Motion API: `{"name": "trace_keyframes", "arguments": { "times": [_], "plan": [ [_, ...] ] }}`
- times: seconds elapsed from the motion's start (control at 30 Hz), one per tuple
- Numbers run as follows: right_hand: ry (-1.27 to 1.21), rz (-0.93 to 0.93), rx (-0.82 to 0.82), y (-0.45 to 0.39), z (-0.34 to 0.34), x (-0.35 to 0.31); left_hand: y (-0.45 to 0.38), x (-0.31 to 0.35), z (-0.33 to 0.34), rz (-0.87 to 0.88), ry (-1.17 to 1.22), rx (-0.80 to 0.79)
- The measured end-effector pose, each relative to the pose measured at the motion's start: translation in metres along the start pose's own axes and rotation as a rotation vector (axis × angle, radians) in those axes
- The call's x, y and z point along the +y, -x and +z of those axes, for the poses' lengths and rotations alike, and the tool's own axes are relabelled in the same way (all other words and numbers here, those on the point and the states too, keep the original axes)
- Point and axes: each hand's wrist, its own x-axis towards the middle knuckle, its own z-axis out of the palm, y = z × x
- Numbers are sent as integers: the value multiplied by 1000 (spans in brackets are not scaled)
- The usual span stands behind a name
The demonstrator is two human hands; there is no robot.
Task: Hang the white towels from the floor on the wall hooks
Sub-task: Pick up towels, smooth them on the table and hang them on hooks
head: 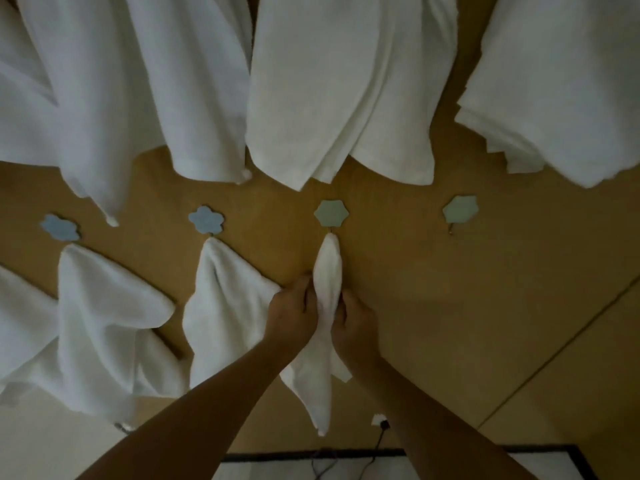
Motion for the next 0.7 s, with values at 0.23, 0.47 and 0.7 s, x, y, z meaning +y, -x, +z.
{"name": "trace_keyframes", "arguments": {
  "times": [0.23,0.47,0.7],
  "plan": [
    [210,295,-110,29,-28,-47,-4,-19,-35,293,-78,-154],
    [399,441,26,132,-61,-86,49,-15,-61,561,-55,-288],
    [615,662,190,259,-150,-123,155,58,-47,823,19,-607]
  ]
}}
